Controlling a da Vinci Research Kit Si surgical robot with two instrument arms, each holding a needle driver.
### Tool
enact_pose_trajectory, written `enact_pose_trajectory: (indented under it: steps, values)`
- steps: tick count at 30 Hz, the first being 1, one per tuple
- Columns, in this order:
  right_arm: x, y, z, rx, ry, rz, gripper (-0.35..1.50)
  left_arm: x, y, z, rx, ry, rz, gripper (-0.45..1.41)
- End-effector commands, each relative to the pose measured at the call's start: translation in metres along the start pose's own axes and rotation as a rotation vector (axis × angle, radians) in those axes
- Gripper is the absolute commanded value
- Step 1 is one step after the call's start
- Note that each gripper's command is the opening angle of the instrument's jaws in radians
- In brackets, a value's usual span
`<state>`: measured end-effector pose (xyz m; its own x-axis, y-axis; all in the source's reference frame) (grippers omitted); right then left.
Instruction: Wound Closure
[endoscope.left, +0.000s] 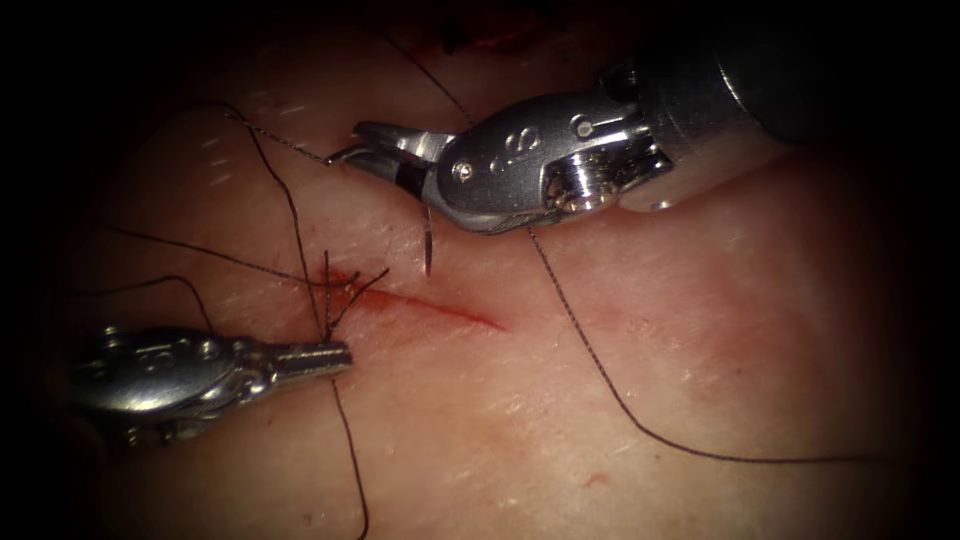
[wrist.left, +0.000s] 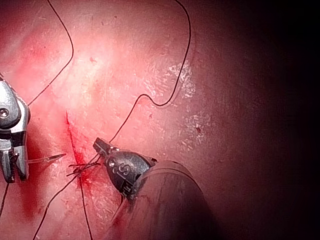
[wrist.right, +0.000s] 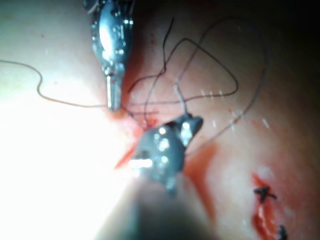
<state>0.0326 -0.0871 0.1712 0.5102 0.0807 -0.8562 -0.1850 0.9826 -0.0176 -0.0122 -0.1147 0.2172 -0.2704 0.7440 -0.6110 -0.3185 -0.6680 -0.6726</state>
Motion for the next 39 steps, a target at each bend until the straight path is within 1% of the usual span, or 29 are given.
enact_pose_trajectory:
  steps: [1,7,13,19,26,30,39]
  values:
    - [0.0002,-0.0019,0.0002,0.01,0.002,0.003,-0.35,-0.0007,0.0016,0.0011,-0.003,0.001,-0.008,-0.11]
    - [0.0001,-0.0037,0.0,0.027,-0.006,-0.01,-0.35,-0.0007,0.0017,0.0012,-0.001,0.001,-0.008,-0.11]
    - [-0.0003,-0.0052,0.0,0.054,-0.036,0.012,-0.35,-0.0007,0.0017,0.0013,0.0,0.001,-0.008,-0.13]
    - [-0.0005,-0.0054,-0.0004,0.056,-0.034,0.022,-0.35,-0.001,0.0017,0.0018,0.007,0.0,-0.006,-0.15]
    - [-0.0013,-0.0064,-0.0001,0.072,-0.063,0.075,-0.35,-0.0017,0.0015,0.0021,0.013,-0.016,0.001,-0.15]
    - [-0.0017,-0.007,0.0,0.08,-0.075,0.08,-0.35,-0.0018,0.0014,0.002,0.012,-0.016,0.002,-0.15]
    - [-0.0016,-0.0077,0.0,0.1,-0.077,0.093,-0.35,-0.0021,0.0012,0.0018,0.012,-0.02,0.011,-0.16]
